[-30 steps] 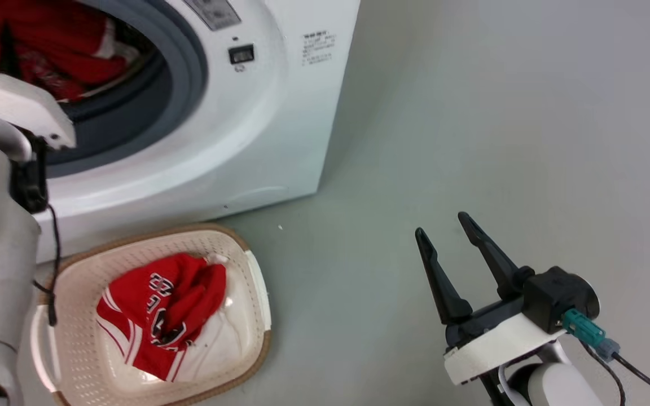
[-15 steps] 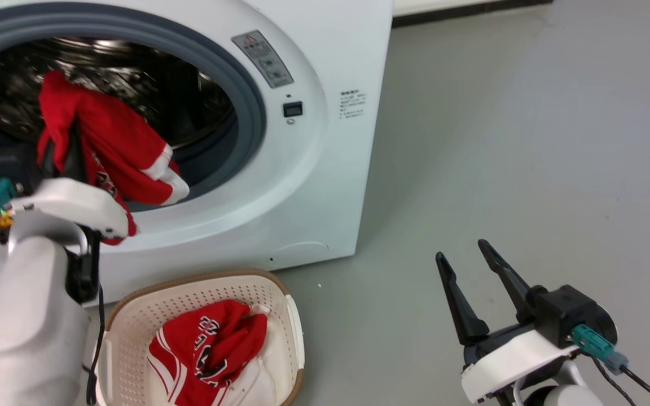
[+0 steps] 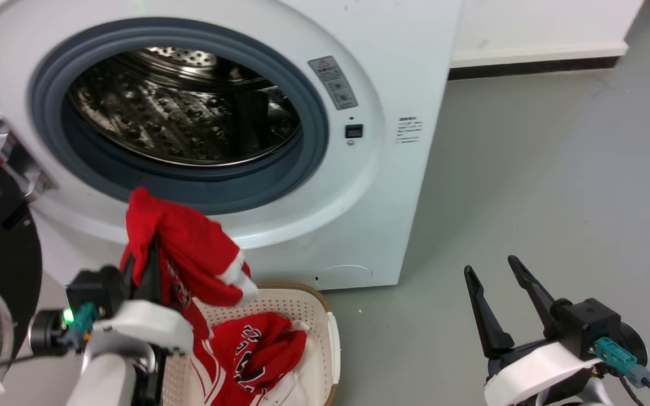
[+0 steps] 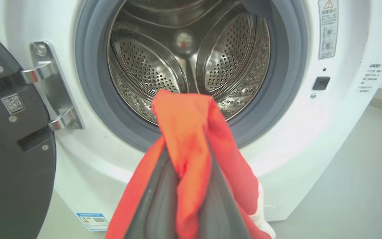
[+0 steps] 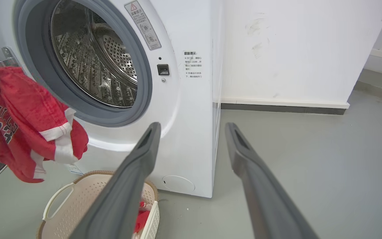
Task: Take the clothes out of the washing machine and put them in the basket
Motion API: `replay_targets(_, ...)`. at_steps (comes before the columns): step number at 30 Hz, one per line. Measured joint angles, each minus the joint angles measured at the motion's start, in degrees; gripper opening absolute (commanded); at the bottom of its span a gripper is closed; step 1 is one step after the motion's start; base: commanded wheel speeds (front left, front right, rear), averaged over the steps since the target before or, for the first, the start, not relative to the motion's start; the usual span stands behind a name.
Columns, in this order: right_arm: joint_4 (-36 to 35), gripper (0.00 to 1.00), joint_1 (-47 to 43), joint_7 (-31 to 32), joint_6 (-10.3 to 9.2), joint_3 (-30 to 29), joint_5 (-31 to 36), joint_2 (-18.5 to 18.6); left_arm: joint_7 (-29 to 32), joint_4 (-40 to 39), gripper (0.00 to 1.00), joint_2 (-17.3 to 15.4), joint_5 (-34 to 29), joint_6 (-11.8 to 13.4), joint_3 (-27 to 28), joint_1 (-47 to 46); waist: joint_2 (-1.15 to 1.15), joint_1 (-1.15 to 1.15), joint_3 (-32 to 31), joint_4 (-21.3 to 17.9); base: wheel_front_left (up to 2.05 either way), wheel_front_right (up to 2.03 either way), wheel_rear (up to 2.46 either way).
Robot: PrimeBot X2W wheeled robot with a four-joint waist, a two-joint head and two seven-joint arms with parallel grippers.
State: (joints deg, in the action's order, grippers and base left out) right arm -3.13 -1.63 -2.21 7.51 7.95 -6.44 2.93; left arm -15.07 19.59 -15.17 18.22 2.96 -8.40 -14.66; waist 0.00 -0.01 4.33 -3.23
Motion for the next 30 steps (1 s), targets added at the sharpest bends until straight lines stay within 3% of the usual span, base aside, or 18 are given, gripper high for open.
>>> replay_targets(6,-1.3,1.0,-0.2,0.8,0.0,-0.1,0.6,0.0,0.0,-1.9,0.0,1.7,0.2,0.5,-0.6,6.8,0.0,0.01,0.9,2.0,0.0,0.0,0.0)
replay_targets(13,-2.6,1.0,0.9,1.3,0.0,0.3,1.0,0.0,0.0,0.7,0.0,3.9,1.6,-0.3,-1.2,8.0,0.0,0.01,5.4,2.6,0.0,0.0,0.0)
replay_targets(30,-4.1,1.0,10.5,-0.6,0.0,2.3,1.9,0.0,0.0,16.8,0.0,6.5,0.4,-5.3,3.0,-4.8,0.0,0.03,25.2,0.2,0.0,0.0,0.0)
